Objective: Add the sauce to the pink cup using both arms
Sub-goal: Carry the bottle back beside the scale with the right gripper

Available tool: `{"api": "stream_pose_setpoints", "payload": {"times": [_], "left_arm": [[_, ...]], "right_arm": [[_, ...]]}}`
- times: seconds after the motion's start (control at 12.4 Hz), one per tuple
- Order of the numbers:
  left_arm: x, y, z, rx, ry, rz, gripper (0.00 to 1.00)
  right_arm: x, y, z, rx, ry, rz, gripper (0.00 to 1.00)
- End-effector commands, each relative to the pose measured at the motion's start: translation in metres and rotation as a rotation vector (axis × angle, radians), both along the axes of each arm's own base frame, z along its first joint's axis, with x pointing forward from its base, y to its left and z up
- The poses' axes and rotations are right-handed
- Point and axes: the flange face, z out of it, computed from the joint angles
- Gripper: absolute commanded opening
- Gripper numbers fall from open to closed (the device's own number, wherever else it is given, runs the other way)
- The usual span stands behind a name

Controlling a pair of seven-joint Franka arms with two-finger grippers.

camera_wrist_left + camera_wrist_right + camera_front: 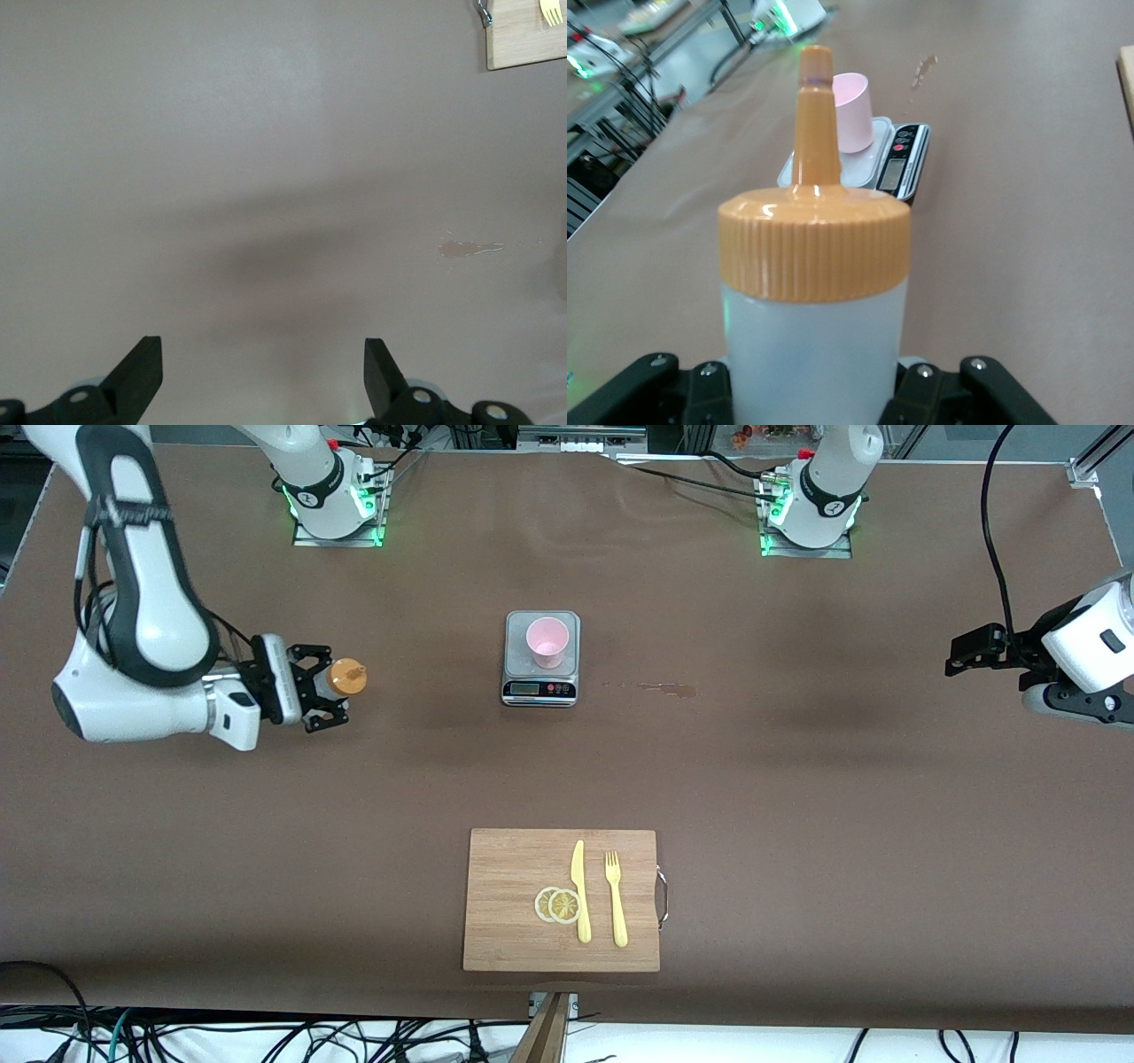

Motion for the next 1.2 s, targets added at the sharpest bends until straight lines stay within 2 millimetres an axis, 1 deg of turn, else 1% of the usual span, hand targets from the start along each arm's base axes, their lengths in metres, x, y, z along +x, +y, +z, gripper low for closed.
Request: {"api": "stream_pose_setpoints", "payload": {"times": [0.0,0.08,0.16,0.32,0.48,0.56,0.64,0.72,0.8,0.96,1.12], "left_arm": [[0.002,0.0,0.005,0.007,0.004,-0.023,1.0],[0.002,0.0,0.006,0.006,0.002,-0.023,1.0],[0.002,0.0,0.006,0.005,0.004,-0.023,1.0],[0.002,0.0,0.005,0.005,0.004,-0.023,1.0],[0.002,0.0,0.005,0.005,0.004,-0.023,1.0],[0.002,0.0,0.005,0.005,0.004,-0.023,1.0],[0.002,0.0,0.005,0.005,0.004,-0.023,1.0],[0.002,0.001,0.006,0.005,0.004,-0.021,1.0],[0.002,0.0,0.005,0.004,0.005,-0.021,1.0],[0.003,0.0,0.004,0.005,0.007,-0.023,1.0],[0.003,0.0,0.004,0.004,0.005,-0.023,1.0]], "right_arm": [[-0.01,-0.049,-0.059,0.223,0.01,0.014,0.15],[-0.015,-0.068,-0.077,0.285,0.001,0.028,0.15],[-0.018,-0.077,-0.088,0.344,-0.003,0.055,0.15],[-0.028,-0.109,-0.108,0.424,0.017,0.044,0.17],[-0.042,-0.124,-0.136,0.516,0.02,0.056,0.22],[-0.049,-0.127,-0.146,0.558,0.022,0.059,0.26],[-0.054,-0.128,-0.152,0.59,0.015,0.066,0.36],[-0.056,-0.13,-0.157,0.602,0.008,0.066,0.58],[-0.06,-0.132,-0.162,0.607,0.02,0.06,1.0],[-0.061,-0.132,-0.165,0.605,0.037,0.052,1.0],[-0.06,-0.129,-0.16,0.611,0.064,0.045,1.0]]}}
